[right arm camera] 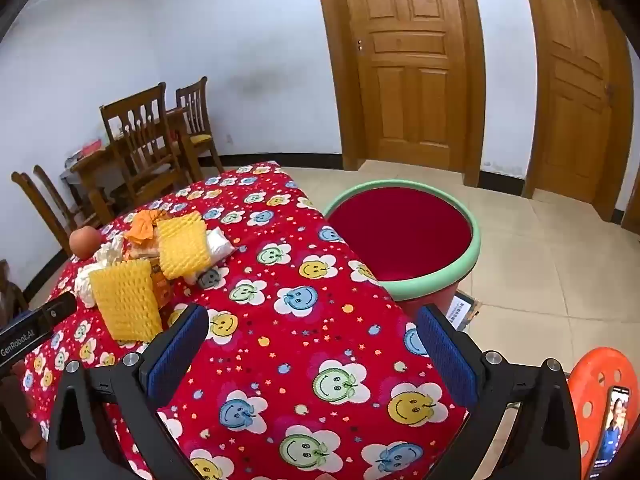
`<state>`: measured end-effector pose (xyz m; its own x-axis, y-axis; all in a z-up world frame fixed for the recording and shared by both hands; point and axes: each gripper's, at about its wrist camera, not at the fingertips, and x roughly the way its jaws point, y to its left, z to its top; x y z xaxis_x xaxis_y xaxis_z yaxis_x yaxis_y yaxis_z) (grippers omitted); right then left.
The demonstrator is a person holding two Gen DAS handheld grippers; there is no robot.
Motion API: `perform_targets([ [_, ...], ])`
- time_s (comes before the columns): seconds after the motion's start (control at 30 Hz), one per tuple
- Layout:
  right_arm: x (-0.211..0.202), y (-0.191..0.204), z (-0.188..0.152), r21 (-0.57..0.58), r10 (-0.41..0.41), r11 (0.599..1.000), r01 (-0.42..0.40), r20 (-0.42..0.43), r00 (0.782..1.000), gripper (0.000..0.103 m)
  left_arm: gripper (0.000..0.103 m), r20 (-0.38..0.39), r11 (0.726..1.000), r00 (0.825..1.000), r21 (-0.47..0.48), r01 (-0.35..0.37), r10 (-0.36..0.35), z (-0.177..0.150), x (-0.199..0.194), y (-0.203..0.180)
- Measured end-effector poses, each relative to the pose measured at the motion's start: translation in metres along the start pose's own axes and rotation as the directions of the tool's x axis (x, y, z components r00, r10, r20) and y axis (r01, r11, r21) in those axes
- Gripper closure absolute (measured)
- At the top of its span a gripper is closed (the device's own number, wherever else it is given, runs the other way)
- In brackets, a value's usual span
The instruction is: Collect trash
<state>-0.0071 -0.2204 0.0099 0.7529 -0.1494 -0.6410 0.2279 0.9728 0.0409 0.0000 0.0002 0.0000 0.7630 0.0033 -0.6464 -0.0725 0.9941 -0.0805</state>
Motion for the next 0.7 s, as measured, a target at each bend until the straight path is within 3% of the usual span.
perform_targets([
  [0.7, 0.003, -0.005, -0.001, 0.014, -0.014, 1.0, 0.014, -0.018, 1.0, 0.0, 0.001, -0.015, 1.0, 1.0, 0.003, -0.009, 0.009, 0.0, 0.001, 0.0],
])
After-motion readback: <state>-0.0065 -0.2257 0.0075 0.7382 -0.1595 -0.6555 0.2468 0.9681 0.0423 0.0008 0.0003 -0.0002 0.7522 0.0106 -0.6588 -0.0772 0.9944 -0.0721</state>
